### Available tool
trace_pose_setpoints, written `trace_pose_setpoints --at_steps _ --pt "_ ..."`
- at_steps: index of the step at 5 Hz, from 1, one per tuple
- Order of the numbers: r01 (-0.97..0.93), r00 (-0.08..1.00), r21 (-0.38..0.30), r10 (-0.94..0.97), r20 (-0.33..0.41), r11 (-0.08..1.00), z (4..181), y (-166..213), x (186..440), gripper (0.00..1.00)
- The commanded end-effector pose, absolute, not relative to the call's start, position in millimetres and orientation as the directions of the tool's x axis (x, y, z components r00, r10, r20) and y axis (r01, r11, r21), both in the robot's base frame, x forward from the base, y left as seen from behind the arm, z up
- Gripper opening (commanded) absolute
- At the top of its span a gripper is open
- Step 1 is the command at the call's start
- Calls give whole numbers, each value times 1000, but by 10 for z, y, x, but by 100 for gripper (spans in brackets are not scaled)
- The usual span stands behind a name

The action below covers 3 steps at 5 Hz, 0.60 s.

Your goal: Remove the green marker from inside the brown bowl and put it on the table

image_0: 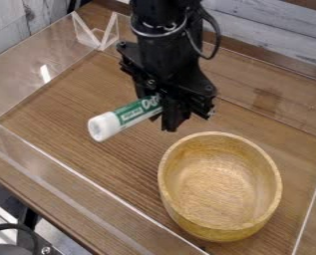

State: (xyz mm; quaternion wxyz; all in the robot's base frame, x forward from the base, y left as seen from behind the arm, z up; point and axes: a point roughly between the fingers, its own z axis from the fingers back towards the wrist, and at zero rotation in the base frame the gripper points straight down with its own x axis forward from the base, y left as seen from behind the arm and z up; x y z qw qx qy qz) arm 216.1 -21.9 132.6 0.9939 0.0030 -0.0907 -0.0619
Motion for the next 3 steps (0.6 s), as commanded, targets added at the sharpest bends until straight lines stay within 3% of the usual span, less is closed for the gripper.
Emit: trace_pose_setpoints --at_steps 1,3 --pt "118 972 16 -119 203 993 1369 -198 2215 0" --pt "117 973 13 -118 197 993 1316 -171 2248 0"
